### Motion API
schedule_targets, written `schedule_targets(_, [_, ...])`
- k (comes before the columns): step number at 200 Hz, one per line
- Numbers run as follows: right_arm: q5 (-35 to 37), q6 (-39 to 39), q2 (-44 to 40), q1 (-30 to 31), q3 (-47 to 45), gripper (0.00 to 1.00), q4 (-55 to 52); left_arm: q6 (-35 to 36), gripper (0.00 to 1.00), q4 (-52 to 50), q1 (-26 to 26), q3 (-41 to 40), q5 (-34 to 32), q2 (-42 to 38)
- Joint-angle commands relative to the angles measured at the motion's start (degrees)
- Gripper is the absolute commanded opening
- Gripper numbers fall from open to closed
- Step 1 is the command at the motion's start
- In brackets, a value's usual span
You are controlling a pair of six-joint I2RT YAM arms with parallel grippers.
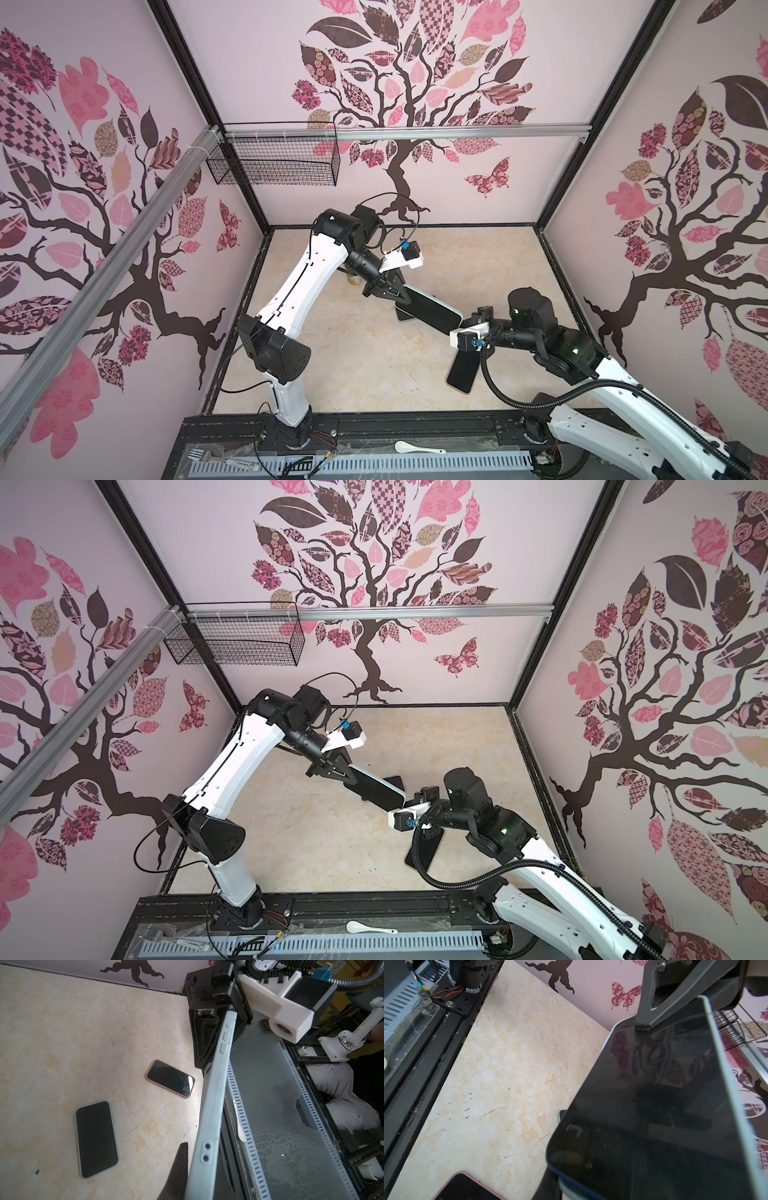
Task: Take the phone out of the phone case
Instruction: Remove the phone case from the phone.
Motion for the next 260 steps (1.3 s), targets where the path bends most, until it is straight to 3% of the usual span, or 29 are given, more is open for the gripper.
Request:
schedule_targets(1, [-8.45,-3.03,-1.86,3.63,2.95,0.00,19.08,-4.73,0.00,-5.77,-2.05,-1.62,0.73,2.13])
schedule_targets(33, [-9.45,0.21,-2.65,3.61,2.91,0.00,16.99,-2.91,0.00,-5.67,-0.94,-0.65,2.99,0.78])
schedule_targets(54, [-10.32,2.02,-3.00,3.59,2.84,0.23,13.84,-0.92,0.00,-5.58,2.07,0.80,8.09,-1.35])
schedule_targets(79, [-7.02,8.89,-5.94,3.59,-1.48,0.36,18.88,-2.57,0.00,-1.07,4.37,-0.25,10.04,-6.02])
schedule_targets(108, [2.65,20.42,-8.37,3.61,-5.35,0.42,22.90,-11.28,0.00,12.68,6.58,-9.25,9.48,-14.74])
schedule_targets(145, [10.74,33.33,-9.38,3.43,-10.58,0.43,30.35,-30.02,0.00,43.15,10.29,-27.88,8.62,-28.51])
schedule_targets(176, [10.62,42.14,-9.42,3.38,-11.66,0.40,36.19,-46.92,0.00,66.66,10.96,-40.28,7.11,-36.80])
schedule_targets(213, [8.16,55.31,-8.81,3.35,-14.50,0.41,51.28,-64.34,0.00,92.07,10.65,-52.70,6.59,-42.85])
schedule_targets(234, [8.44,58.67,-7.88,3.40,-16.68,0.41,60.64,-65.92,0.00,96.72,9.50,-54.99,7.05,-44.57])
schedule_targets(260, [7.91,58.81,-5.94,3.24,-15.47,0.41,61.38,-64.63,0.00,96.86,8.43,-55.75,9.61,-45.34])
